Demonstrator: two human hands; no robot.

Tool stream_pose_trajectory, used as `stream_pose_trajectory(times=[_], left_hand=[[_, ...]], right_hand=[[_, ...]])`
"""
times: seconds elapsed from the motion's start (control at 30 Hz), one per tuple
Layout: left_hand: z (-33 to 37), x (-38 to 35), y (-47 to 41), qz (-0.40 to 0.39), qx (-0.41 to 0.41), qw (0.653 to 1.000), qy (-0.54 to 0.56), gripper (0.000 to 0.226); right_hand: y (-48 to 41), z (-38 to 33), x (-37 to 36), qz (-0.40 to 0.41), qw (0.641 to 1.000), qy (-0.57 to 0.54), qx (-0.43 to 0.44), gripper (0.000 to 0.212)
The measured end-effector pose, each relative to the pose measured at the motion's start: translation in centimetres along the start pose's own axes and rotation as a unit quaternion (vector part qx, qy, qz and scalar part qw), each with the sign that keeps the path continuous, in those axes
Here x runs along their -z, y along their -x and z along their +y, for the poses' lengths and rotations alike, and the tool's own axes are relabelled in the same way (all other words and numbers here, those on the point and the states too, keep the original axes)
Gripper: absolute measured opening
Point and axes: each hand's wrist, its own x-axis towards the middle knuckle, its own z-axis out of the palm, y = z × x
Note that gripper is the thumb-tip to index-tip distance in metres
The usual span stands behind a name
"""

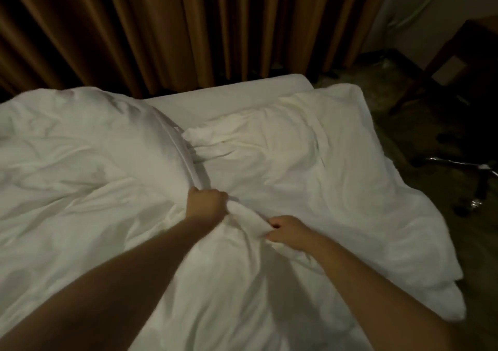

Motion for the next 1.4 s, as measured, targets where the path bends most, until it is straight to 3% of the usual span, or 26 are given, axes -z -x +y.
stream_pose_trajectory(times=[0.1,0.17,0.2,0.27,0.33,0.37,0.43,0.5,0.57,0.63,0.7,0.73,0.8,0.87,0.93,1.03,1.13,1.2,1.33,1.4], left_hand=[[2.5,-0.7,5.6,0.082,0.01,0.991,0.106,0.029],[4.0,-1.2,8.8,0.104,-0.035,0.987,0.12,0.028],[4.5,-1.3,10.0,0.076,-0.046,0.987,0.132,0.026],[3.8,-2.0,11.3,0.016,-0.04,0.986,0.163,0.023],[1.7,-2.1,11.6,0.012,-0.025,0.978,0.207,0.023],[0.6,-1.6,11.9,-0.001,-0.027,0.971,0.239,0.025],[-2.0,-0.8,13.3,0.001,-0.043,0.958,0.285,0.021],[-5.4,-0.5,14.2,0.103,0.031,0.945,0.308,0.024],[-8.8,0.1,14.1,0.18,0.193,0.899,0.351,0.028],[-10.8,0.8,12.2,0.18,0.306,0.849,0.392,0.041],[-11.2,1.6,10.1,0.118,0.37,0.814,0.431,0.077],[-11.2,1.5,9.3,0.073,0.394,0.818,0.413,0.091],[-10.5,-0.2,9.4,-0.032,0.406,0.863,0.299,0.097],[-9.6,-3.2,10.4,-0.07,0.387,0.893,0.217,0.072],[-9.2,-5.4,12.3,-0.06,0.38,0.902,0.198,0.044],[-10.4,-4.4,14.8,-0.062,0.345,0.924,0.154,0.031],[-10.6,-1.6,16.6,0.016,0.343,0.923,0.172,0.027],[-8.8,-0.5,19.1,0.051,0.331,0.922,0.196,0.029],[-2.9,-3.7,27.8,0.0,0.326,0.906,0.27,0.038],[-1.1,-6.0,31.2,-0.056,0.336,0.881,0.328,0.038]], right_hand=[[-3.1,-4.8,1.4,0.037,0.988,-0.148,0.011,0.028],[-4.5,-10.3,0.6,-0.022,0.961,-0.276,0.005,0.033],[-4.9,-12.8,-0.5,-0.067,0.962,-0.266,-0.006,0.044],[-5.5,-16.1,-4.2,-0.124,0.989,-0.08,-0.001,0.062],[-6.0,-17.2,-8.1,-0.079,0.988,0.13,0.028,0.055],[-6.2,-17.3,-9.6,-0.05,0.986,0.155,0.042,0.045],[-6.0,-16.9,-11.0,-0.021,0.995,0.083,0.056,0.039],[-5.3,-16.5,-10.3,0.003,0.996,-0.039,0.079,0.042],[-3.7,-16.3,-9.2,0.013,0.989,-0.093,0.114,0.046],[-1.7,-16.1,-9.3,-0.035,0.984,-0.013,0.173,0.042],[0.4,-15.1,-11.0,-0.113,0.965,0.115,0.208,0.026],[1.6,-14.5,-12.0,-0.154,0.95,0.173,0.211,0.023],[3.0,-12.5,-13.7,-0.223,0.92,0.251,0.202,0.044],[3.4,-10.9,-13.9,-0.267,0.906,0.275,0.181,0.06],[3.4,-10.3,-13.2,-0.29,0.9,0.267,0.185,0.059],[3.4,-11.4,-11.9,-0.265,0.911,0.244,0.203,0.049],[2.4,-14.0,-12.0,-0.116,0.965,0.14,0.19,0.036],[1.1,-16.6,-13.3,-0.06,0.984,0.032,0.167,0.036],[0.1,-23.4,-17.4,-0.127,0.972,-0.155,0.125,0.052],[0.4,-25.6,-20.4,-0.187,0.962,-0.178,0.09,0.048]])
